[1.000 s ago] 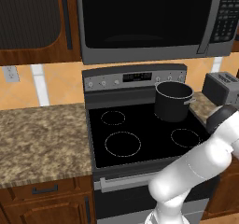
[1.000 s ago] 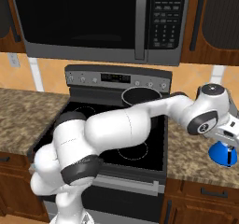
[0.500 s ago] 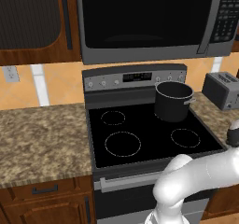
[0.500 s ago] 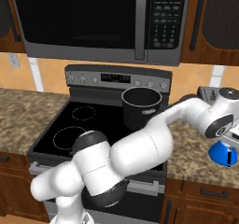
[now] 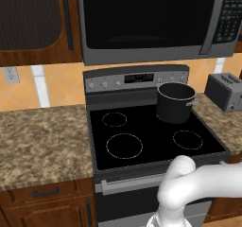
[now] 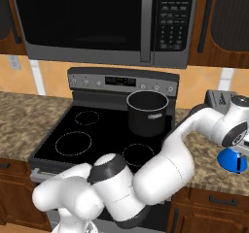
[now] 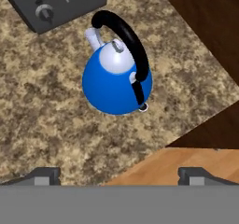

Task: Pick the kettle from the counter and place it on a stove burner. Then turn the burner on.

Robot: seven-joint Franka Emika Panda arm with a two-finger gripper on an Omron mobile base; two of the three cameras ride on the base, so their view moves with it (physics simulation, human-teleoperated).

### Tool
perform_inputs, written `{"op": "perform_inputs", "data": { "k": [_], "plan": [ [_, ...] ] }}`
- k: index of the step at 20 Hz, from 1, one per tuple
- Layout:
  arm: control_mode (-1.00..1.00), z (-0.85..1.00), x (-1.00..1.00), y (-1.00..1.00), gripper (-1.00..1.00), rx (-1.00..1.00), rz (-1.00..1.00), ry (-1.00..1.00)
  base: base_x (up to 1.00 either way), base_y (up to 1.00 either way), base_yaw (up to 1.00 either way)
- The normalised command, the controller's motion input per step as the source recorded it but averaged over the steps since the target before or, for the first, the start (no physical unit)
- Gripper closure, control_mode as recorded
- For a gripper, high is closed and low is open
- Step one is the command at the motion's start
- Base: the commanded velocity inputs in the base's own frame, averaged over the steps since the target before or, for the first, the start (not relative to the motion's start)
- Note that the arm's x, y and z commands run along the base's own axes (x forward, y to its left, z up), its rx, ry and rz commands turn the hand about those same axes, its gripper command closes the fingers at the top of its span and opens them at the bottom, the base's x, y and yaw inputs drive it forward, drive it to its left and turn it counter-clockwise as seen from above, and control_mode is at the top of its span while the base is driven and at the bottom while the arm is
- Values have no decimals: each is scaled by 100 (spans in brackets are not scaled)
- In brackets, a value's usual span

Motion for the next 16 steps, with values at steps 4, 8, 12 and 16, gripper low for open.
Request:
{"op": "perform_inputs", "data": {
  "k": [4,8,12,16],
  "plan": [
    [-100,-12,27,-26,-100,0,6,-13,0,0,0],
    [-100,-14,38,-25,-100,0,7,-5,0,0,0],
    [-100,-25,48,-17,-100,0,11,0,0,0,0],
    [-100,-23,40,-39,-100,-6,2,0,0,0,0]
  ]
}}
